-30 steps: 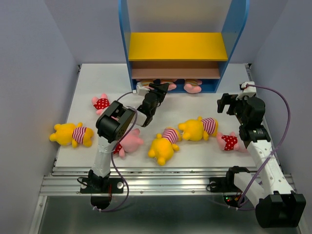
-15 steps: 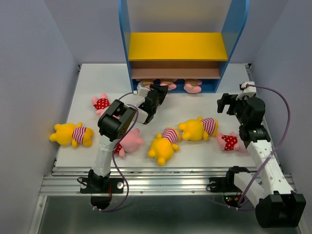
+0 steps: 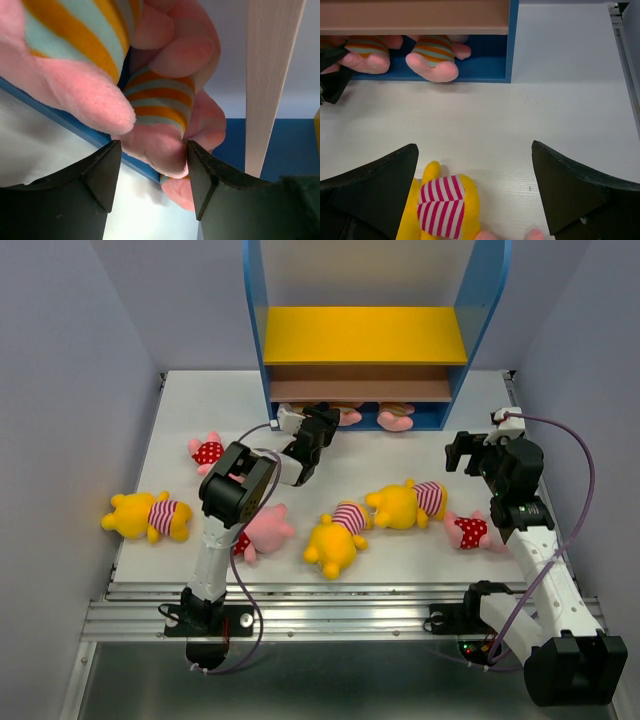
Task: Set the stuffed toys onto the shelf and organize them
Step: Adjust the position of the stuffed toy
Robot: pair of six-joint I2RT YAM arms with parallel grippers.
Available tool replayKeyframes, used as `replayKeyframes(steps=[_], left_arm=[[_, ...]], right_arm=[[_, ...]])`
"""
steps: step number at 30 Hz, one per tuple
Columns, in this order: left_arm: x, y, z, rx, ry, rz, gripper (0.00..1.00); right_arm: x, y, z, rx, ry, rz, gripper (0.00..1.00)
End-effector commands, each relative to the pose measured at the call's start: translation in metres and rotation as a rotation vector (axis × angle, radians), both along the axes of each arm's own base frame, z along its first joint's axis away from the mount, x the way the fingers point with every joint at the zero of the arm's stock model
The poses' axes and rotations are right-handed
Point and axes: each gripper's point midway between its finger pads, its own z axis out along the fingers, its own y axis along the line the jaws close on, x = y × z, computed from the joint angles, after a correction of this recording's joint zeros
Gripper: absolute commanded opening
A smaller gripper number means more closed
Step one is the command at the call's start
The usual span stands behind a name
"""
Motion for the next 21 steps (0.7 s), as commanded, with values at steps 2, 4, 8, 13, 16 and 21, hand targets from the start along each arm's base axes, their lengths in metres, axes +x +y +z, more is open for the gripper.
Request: replayKeyframes(steps=[2,4,8,13,16,21], left_arm=[[0.013,0.001,0.015,-0.004,-0.031,0.028,0.63],[0.014,0.002,0.015,-0.001,-0.031,0.027,0.58],[0.016,0.000,0.014,0.001,-0.031,0.013,0.46],[0.016,-0.003,0.014,0.005,-0.044,-0.015,0.24],[0.018,-0.007,0.013,0.020,-0.053,-0.043,0.19],[0.019,-0.013,0.012,0.030,-0.063,-0.094,0.17]], right_arm=[[0.005,-0.003,0.011,-0.016,-0.053,-0.003,1.00],[0.005,-0.002,0.011,-0.014,-0.053,-0.003,1.00],[0.005,-0.003,0.012,-0.016,-0.054,-0.003,1.00],[0.005,-0.003,0.012,-0.015,-0.054,-0.005,1.00],[0.005,-0.002,0.012,-0.014,-0.054,-0.003,1.00],[0.005,-0.003,0.012,-0.015,-0.054,-0.005,1.00]])
